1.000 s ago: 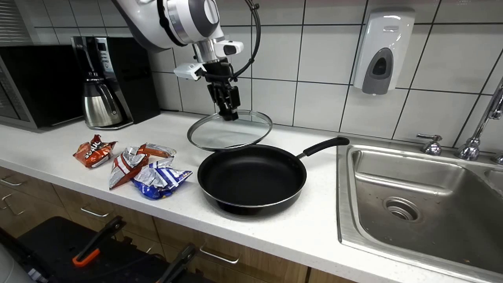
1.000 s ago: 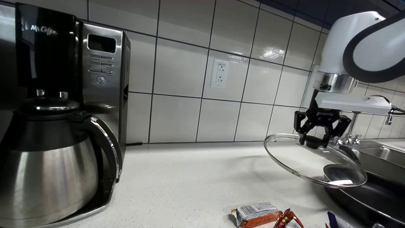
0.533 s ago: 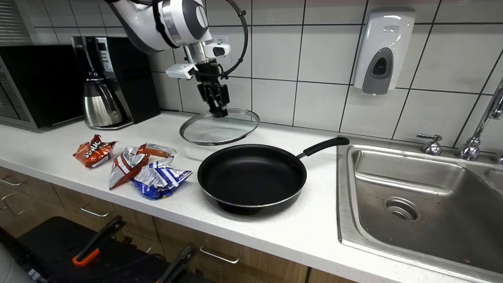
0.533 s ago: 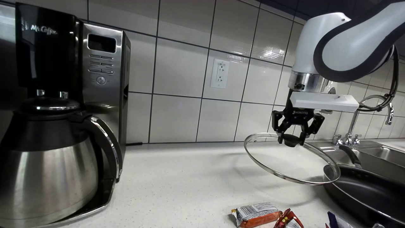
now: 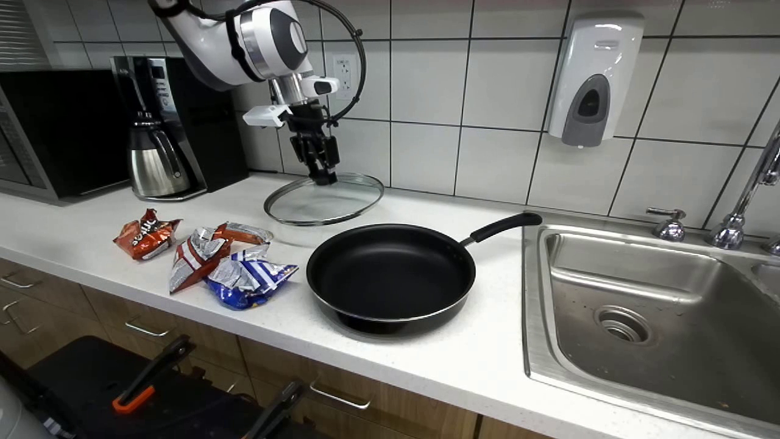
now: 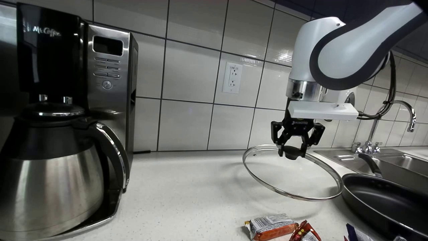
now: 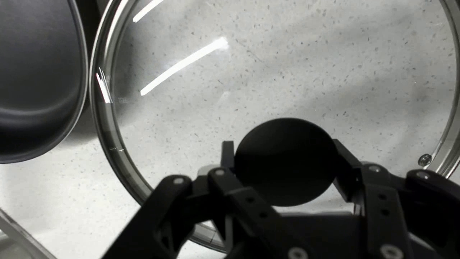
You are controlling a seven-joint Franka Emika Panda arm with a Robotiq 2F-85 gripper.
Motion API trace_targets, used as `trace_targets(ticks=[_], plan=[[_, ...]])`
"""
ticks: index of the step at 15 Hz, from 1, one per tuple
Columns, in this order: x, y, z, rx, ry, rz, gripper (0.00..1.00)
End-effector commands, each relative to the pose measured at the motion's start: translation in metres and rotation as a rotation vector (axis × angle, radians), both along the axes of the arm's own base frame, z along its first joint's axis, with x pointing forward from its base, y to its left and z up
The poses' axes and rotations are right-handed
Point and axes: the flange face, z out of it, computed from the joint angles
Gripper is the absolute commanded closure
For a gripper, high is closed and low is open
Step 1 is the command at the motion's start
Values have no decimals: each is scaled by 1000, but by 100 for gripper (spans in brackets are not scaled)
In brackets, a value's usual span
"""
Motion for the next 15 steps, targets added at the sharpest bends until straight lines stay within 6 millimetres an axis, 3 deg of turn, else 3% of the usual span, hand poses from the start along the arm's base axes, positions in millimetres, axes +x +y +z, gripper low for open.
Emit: trace_targets(ticks=[1, 8, 15], plan=[[18, 1, 6, -9, 17, -8, 61], [36, 4, -17, -21, 48, -8, 61], [35, 13, -31, -8, 69, -11, 61]])
